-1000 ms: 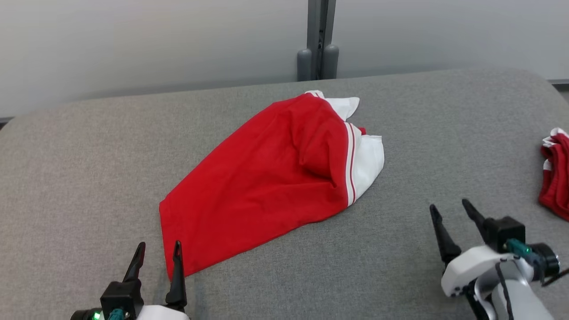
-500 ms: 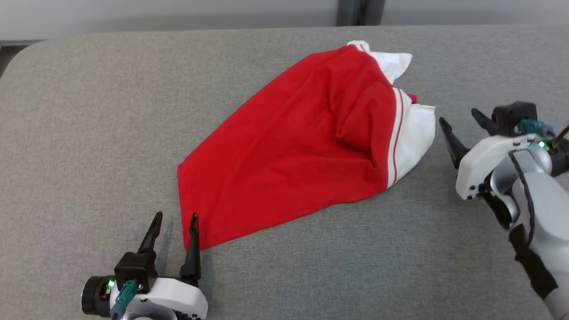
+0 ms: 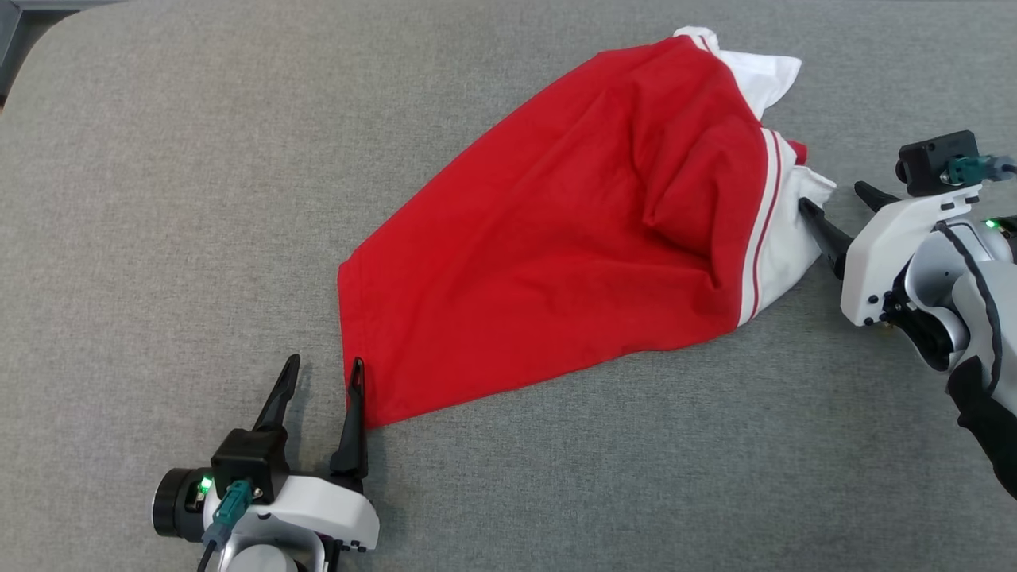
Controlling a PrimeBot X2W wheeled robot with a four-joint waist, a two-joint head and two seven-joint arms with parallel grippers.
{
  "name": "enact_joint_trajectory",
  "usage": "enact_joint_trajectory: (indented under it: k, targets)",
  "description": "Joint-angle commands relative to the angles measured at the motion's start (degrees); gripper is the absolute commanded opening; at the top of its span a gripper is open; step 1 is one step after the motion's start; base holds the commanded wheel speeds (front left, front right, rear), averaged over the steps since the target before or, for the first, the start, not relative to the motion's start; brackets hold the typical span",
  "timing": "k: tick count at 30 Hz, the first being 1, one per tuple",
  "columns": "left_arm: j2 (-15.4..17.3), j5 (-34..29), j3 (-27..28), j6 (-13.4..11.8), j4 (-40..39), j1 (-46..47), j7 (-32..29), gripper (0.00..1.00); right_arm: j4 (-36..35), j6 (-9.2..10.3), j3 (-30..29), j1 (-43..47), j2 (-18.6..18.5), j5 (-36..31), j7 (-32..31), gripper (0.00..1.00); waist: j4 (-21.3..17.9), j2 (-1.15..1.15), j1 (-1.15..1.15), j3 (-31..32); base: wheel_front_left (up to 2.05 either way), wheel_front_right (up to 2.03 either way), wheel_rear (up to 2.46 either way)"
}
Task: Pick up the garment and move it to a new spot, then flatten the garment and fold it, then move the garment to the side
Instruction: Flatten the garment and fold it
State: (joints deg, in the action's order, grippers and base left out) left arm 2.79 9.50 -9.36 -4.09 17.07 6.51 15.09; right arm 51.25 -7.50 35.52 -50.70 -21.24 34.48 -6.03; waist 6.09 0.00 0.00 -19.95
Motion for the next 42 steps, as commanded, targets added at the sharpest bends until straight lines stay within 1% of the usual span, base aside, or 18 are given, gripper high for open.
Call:
enact_joint_trajectory:
  k: [1, 5, 6, 7, 8, 9, 10, 15, 19, 25, 30, 31, 34, 37, 38, 39, 42]
  targets:
    - [0.24, -0.14, -0.03, -0.05, -0.24, 1.3, 0.07, 1.0, 0.03, 0.02, 0.7, -0.67, -0.49, 1.61, -0.37, 1.0, 0.5, 0.0, 0.0, -0.6, 0.0, 0.0, 0.0]
    - [0.25, 0.03, -0.34, -0.25, -0.4, 1.71, 0.07, 1.0, -0.14, 0.01, 4.34, -1.07, -1.35, 4.35, -0.13, 1.0, 1.17, 0.0, 0.0, -1.49, 0.0, 0.0, 0.0]
    - [0.24, 0.1, -0.4, -0.37, -0.37, 1.81, 0.07, 1.0, -0.18, 0.0, 5.42, -1.08, -1.5, 4.76, 0.17, 0.88, 1.29, 0.0, 0.0, -1.61, 0.0, 0.0, 0.0]
    - [0.25, 0.22, -0.38, -0.55, -0.36, 1.91, 0.07, 1.0, -0.04, 0.0, 6.19, -0.96, -1.43, 5.51, 0.42, 0.59, 1.39, 0.0, 0.0, -1.7, 0.0, 0.0, 0.0]
    - [0.25, 0.31, -0.35, -0.63, -0.36, 2.0, 0.07, 1.0, 0.09, 0.0, 7.06, -0.99, -1.54, 5.85, 0.87, 0.4, 1.46, 0.0, 0.0, -1.78, 0.0, 0.0, 0.0]
    - [0.24, 0.4, -0.38, -0.64, -0.35, 2.08, 0.07, 1.0, 0.27, 0.01, 7.81, -1.11, -1.78, 6.18, 1.22, 0.18, 1.53, 0.0, 0.0, -1.84, 0.0, 0.0, 0.0]
    - [0.24, 0.43, -0.39, -0.71, -0.3, 2.11, 0.07, 1.0, 0.54, 0.01, 8.47, -1.24, -1.98, 6.69, 1.68, 0.0, 1.57, 0.0, 0.0, -1.86, 0.0, 0.0, 0.0]
    - [0.24, 0.53, -0.18, -0.95, -0.23, 2.08, 0.07, 1.0, 2.15, 0.03, 9.77, -2.65, -2.9, 7.6, 7.36, 0.0, 1.41, 0.0, 0.0, -1.63, 0.0, 0.0, 0.0]
    - [0.24, 0.59, -0.15, -0.85, -0.31, 1.51, 0.07, 1.0, 4.35, 0.02, 8.85, -2.49, -2.06, 9.13, 12.87, 0.0, 0.72, 0.0, 0.0, -0.24, 0.0, 0.0, 0.0]
    - [0.25, 0.75, 0.01, -0.79, -0.33, -0.27, 0.07, 1.0, 5.86, 0.02, 6.7, 1.99, -0.35, 13.34, 18.89, 0.0, -1.59, 0.0, 0.0, 3.61, 0.0, 0.0, 0.0]
    - [0.24, 0.72, 0.49, -0.93, -0.07, -1.77, 0.07, 1.0, 3.97, 0.02, 3.82, 7.71, 0.38, 16.66, 20.99, 0.0, -4.38, 0.0, 0.0, 7.09, 0.0, 0.0, 0.0]
    - [0.26, 0.72, 0.79, -1.08, 0.08, -2.24, 0.07, 1.0, 2.87, 0.02, 1.83, 10.09, 0.43, 17.86, 21.21, 0.0, -5.37, 0.0, 0.0, 8.31, 0.0, 0.0, 0.0]
    - [0.24, 0.62, 1.43, -1.05, 0.13, -3.24, 0.07, 1.0, -1.35, 0.01, -2.02, 13.72, 0.95, 18.62, 21.32, 0.0, -6.92, 0.0, 0.0, 10.0, 0.0, 0.0, 0.0]
    - [0.25, 0.43, 2.04, -0.89, 0.34, -4.29, 0.07, 1.0, -8.18, 0.01, -6.35, 17.95, 1.82, 18.46, 21.28, 0.0, -8.32, 0.0, 0.0, 11.56, 0.0, 0.0, 0.0]
    - [0.23, 0.35, 2.26, -0.86, 0.39, -4.58, 0.07, 1.0, -11.04, 0.01, -7.34, 19.13, 2.17, 18.06, 21.28, 0.0, -8.76, 0.0, 0.0, 12.02, 0.0, 0.0, 0.0]
    - [0.23, 0.35, 2.26, -0.86, 0.39, -4.58, 0.07, 1.0, -11.04, 0.01, -7.34, 19.13, 2.17, 18.06, 21.28, 0.0, -8.76, 0.0, 0.0, 12.02, 0.0, 0.0, 0.0]
    - [0.24, 0.18, 2.88, -0.78, 0.63, -5.48, 0.07, 1.0, -18.69, 0.01, -10.2, 22.06, 2.97, 17.09, 21.28, 0.0, -9.94, 0.0, 0.0, 13.1, 0.0, 0.0, 0.0]
